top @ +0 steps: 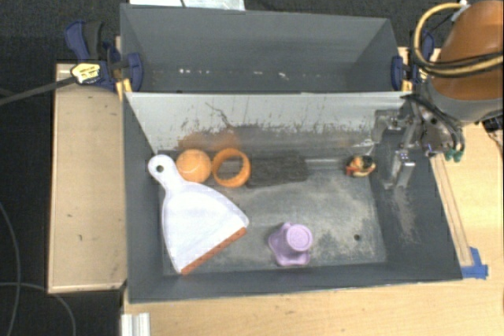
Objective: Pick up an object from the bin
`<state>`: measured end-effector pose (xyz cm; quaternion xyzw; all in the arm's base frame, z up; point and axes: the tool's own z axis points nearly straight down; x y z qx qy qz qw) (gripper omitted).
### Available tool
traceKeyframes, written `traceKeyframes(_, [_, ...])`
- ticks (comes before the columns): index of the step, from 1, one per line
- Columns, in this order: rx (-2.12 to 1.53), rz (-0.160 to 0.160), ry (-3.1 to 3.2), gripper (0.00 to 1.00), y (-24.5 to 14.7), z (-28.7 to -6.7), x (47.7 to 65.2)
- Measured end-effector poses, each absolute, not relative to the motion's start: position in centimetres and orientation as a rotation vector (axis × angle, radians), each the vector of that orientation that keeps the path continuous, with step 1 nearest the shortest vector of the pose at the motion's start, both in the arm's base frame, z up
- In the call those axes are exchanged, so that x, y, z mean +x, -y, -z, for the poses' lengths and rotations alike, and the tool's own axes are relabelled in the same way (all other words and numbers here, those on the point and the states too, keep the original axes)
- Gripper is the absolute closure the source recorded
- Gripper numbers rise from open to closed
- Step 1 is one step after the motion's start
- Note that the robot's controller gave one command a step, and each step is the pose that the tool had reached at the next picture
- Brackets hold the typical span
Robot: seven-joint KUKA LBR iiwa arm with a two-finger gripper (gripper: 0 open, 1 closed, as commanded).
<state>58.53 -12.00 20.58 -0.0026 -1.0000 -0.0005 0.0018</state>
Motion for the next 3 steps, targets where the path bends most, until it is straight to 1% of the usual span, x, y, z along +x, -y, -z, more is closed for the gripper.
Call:
traceKeyframes(1, [-0.002, -0.001, 3.146, 0.0, 11.9, -21.1, 58.7])
traceKeyframes(2, [-0.199, 0.0, 3.142, 0.0, 13.1, -14.0, 58.9])
traceKeyframes(3, [-0.339, -0.002, 3.136, 0.0, 15.3, -7.3, 57.9])
